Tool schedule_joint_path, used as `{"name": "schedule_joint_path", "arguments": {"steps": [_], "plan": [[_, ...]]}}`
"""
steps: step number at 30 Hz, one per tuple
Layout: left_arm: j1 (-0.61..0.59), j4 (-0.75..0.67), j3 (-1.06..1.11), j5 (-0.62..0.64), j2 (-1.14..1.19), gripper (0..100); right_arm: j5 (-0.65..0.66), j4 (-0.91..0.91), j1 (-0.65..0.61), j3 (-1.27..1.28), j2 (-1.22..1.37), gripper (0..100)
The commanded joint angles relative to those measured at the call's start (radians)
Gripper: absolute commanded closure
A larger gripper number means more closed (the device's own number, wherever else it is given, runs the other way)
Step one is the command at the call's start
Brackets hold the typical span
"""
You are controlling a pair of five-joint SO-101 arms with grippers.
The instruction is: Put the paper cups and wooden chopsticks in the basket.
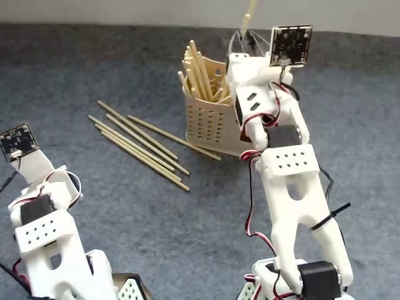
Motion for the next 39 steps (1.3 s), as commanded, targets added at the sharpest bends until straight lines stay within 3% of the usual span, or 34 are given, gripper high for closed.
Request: {"name": "schedule_joint_path", "arguments": {"steps": [1, 9, 18, 26, 31, 39], "plan": [[-0.005, -0.015, -0.005, 0.003, -0.019, 97, 0.061, -0.016, -0.053, -0.005, -0.018, 85.1], [-0.007, -0.015, -0.005, 0.003, -0.019, 97, 0.075, 0.01, -0.058, 0.008, -0.128, 85.1], [-0.004, -0.015, -0.005, 0.003, -0.019, 97, 0.077, 0.366, -0.053, 0.013, -0.375, 85.4], [-0.004, -0.015, -0.005, 0.003, -0.019, 97, 0.086, 0.61, -0.053, 0.03, -0.605, 93.0], [-0.004, -0.015, -0.005, 0.003, -0.018, 97, 0.183, 0.74, -0.056, 0.148, -0.733, 94.0], [-0.002, -0.015, -0.005, 0.003, -0.019, 97, 0.195, 0.746, -0.058, 0.45, -0.874, 94.0]]}}
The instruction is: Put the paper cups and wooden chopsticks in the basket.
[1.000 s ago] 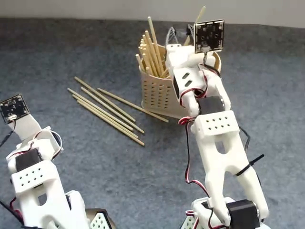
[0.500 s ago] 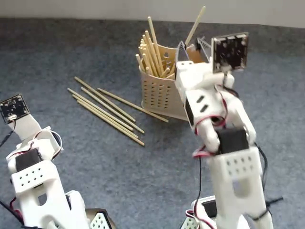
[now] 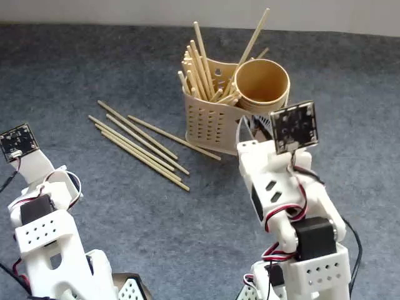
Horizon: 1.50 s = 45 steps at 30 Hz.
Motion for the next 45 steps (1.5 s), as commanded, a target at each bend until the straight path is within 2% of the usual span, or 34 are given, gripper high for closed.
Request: {"name": "schedule_joint_path", "arguments": {"steps": [1, 4, 8, 12, 17, 23, 32, 38, 45], "plan": [[-0.002, -0.015, -0.005, 0.003, -0.019, 97, 0.014, -0.002, -0.007, 0.145, -0.073, 94.0], [-0.001, -0.038, -0.005, 0.005, -0.016, 97, 0.006, -0.028, -0.007, 0.268, -0.091, 94.0], [0.008, -0.043, -0.018, 0.006, -0.021, 97, 0.006, -0.185, -0.007, 0.476, -0.101, 94.0], [0.082, -0.035, -0.108, 0.006, -0.01, 97, 0.006, -0.349, -0.007, 0.611, -0.102, 94.0], [0.18, 0.074, -0.28, 0.006, 0.018, 97, 0.006, -0.42, -0.007, 0.662, -0.097, 94.0], [0.288, 0.199, -0.564, 0.009, 0.312, 97, 0.006, -0.42, -0.007, 0.668, -0.096, 94.0], [0.32, 0.273, -0.883, 0.041, 0.799, 97, 0.012, -0.42, -0.05, 0.668, -0.096, 94.0], [0.354, 0.279, -0.993, 0.189, 1.021, 81, 0.014, -0.42, -0.054, 0.668, -0.097, 94.0], [0.406, 0.278, -1.136, 0.212, 1.196, 81, 0.014, -0.42, -0.054, 0.668, -0.099, 94.0]]}}
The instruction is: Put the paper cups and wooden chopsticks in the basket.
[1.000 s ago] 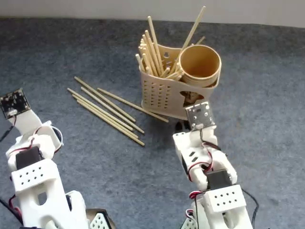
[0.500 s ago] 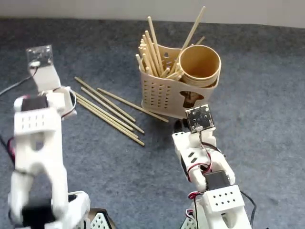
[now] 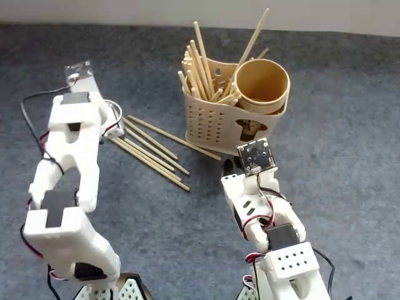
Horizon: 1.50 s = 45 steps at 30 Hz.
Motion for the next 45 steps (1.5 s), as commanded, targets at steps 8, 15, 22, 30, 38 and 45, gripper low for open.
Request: {"name": "schedule_joint_path", "arguments": {"steps": [8, 15, 22, 30, 38, 45], "plan": [[0.025, 0.003, -0.203, 0.063, 0.2, 81, 0.011, -0.024, -0.01, -0.002, -0.022, 94.0], [0.024, 0.003, -0.229, 0.058, 0.265, 84, 0.011, -0.024, -0.01, -0.002, -0.022, 94.0], [0.022, 0.005, -0.229, 0.057, 0.295, 91, 0.011, -0.024, -0.01, -0.002, -0.022, 94.0], [-0.021, 0.046, -0.229, 0.031, 0.294, 97, 0.011, -0.024, -0.01, -0.002, -0.022, 94.0], [-0.012, 0.161, -0.277, -0.034, 0.188, 100, 0.011, -0.024, -0.01, -0.002, -0.022, 94.0], [0.03, 0.164, -0.229, -0.035, -0.022, 100, 0.011, -0.024, -0.01, -0.002, -0.022, 94.0]]}}
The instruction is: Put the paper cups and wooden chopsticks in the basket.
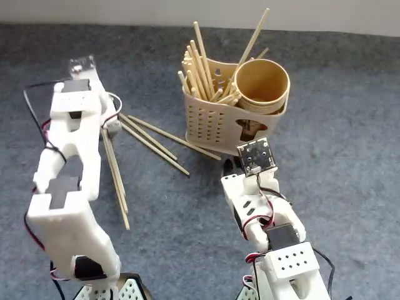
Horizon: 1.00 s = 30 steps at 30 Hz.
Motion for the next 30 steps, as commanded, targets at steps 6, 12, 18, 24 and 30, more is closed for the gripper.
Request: {"name": "schedule_joint_path", "arguments": {"steps": [6, 12, 18, 24, 30], "plan": [[0.081, 0.005, -0.007, -0.021, -0.3, 100, 0.011, -0.024, -0.01, -0.002, -0.022, 94.0], [0.13, -0.087, -0.008, -0.098, -0.392, 100, 0.011, -0.024, -0.01, -0.001, -0.022, 94.0], [0.14, -0.215, -0.008, -0.129, -0.489, 99, 0.011, -0.024, -0.01, -0.001, -0.021, 94.0], [0.162, -0.321, -0.01, -0.146, -0.601, 99, 0.011, -0.024, -0.01, -0.001, -0.021, 94.0], [0.162, -0.468, -0.01, -0.146, -0.727, 99, 0.011, -0.024, -0.01, -0.001, -0.019, 94.0]]}}
